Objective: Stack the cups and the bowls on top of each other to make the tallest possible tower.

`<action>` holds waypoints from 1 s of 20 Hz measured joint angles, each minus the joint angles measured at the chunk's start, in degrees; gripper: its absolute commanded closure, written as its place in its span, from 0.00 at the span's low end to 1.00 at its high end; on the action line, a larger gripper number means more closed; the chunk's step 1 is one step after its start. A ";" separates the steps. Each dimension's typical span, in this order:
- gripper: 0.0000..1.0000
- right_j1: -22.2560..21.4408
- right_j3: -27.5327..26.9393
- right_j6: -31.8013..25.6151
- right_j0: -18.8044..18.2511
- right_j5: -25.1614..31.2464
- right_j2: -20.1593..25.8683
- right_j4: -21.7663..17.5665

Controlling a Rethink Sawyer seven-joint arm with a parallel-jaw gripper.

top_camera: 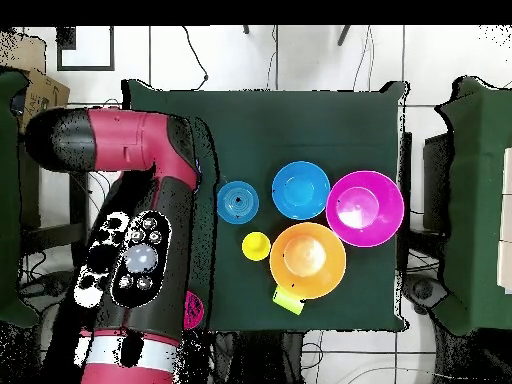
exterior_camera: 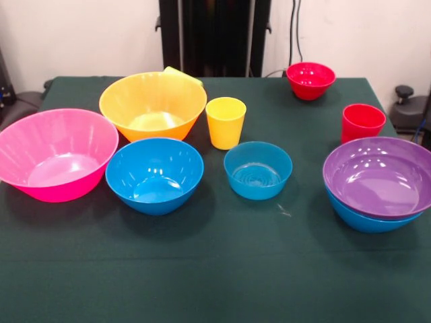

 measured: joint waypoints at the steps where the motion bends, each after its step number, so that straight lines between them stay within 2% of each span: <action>1: 0.00 -0.07 0.46 0.00 -0.09 0.00 0.05 -0.19; 8: 0.00 -0.63 4.04 0.00 -0.21 -0.01 1.08 -1.76; 20: 0.00 -0.82 5.92 0.00 -0.23 -0.01 3.08 -2.07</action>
